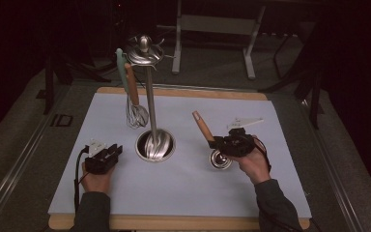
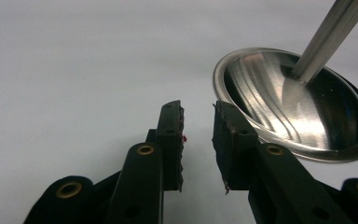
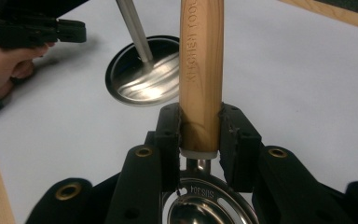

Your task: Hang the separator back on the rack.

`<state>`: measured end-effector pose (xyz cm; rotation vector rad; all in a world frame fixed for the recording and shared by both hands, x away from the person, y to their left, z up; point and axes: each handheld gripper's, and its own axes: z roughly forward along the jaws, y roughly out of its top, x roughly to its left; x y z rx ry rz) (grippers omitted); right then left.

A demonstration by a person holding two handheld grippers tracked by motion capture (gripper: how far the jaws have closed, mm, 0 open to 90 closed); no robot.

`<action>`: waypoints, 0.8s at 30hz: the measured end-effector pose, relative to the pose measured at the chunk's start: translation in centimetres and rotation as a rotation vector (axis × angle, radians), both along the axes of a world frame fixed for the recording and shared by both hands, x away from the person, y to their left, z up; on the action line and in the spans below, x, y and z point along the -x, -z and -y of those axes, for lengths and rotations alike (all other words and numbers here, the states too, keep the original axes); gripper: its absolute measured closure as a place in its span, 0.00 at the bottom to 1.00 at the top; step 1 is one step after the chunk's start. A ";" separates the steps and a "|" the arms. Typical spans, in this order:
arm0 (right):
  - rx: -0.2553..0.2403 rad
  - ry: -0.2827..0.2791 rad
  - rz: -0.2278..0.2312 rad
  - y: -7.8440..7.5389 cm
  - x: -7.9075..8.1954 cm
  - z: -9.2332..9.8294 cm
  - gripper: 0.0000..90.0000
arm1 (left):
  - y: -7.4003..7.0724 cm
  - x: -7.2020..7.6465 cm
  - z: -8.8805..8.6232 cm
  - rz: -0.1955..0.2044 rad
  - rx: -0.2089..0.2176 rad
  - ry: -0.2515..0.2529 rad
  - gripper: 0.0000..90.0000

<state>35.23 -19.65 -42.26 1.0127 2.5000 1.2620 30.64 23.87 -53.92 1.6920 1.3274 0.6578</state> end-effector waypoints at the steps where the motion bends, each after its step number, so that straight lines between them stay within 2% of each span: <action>1: -0.003 0.000 0.002 -0.1 0.1 -0.1 0.79 | 0.0 0.0 0.0 0.000 0.000 0.000 0.81; 24: -0.052 -0.065 0.058 -2.0 1.2 -1.5 0.79 | 0.0 0.0 0.0 0.000 -0.001 0.001 0.81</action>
